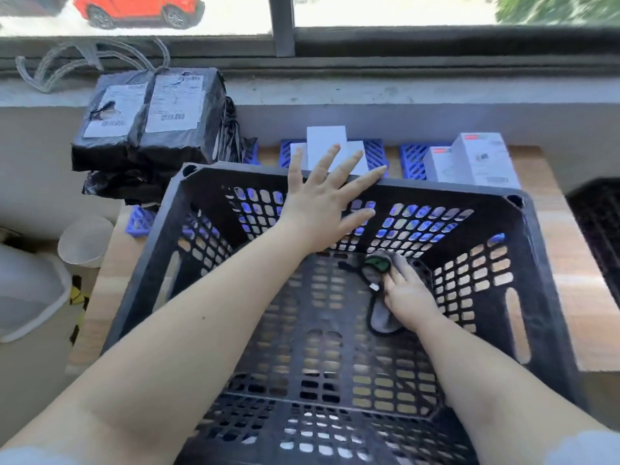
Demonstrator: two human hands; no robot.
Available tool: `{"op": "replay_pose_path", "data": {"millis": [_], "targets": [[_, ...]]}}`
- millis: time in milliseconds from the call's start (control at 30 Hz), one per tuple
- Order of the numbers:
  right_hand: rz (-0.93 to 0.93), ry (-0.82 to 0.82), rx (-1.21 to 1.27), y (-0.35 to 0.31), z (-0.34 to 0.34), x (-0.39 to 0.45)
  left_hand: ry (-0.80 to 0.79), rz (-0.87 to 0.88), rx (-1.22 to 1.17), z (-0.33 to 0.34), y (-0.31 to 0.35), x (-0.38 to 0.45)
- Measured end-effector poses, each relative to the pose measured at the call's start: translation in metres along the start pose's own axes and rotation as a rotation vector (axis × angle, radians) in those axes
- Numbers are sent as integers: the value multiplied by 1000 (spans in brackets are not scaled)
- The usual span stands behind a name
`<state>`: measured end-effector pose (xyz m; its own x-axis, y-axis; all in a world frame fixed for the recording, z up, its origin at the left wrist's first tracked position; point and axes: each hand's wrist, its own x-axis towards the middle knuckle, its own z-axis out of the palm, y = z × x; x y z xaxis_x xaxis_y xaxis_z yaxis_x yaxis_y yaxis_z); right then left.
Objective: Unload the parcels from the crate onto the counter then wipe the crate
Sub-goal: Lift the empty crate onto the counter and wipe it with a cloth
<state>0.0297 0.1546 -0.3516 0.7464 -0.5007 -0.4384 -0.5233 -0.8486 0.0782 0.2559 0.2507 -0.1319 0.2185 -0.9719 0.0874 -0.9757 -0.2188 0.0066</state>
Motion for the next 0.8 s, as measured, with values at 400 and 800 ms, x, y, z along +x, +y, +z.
{"op": "replay_pose_path", "data": {"millis": [400, 800], "targets": [[162, -179, 388, -83, -42, 3, 75, 27, -31, 8, -1, 0], [594, -346, 406, -44, -40, -31, 107, 52, -38, 15, -3, 2]]}}
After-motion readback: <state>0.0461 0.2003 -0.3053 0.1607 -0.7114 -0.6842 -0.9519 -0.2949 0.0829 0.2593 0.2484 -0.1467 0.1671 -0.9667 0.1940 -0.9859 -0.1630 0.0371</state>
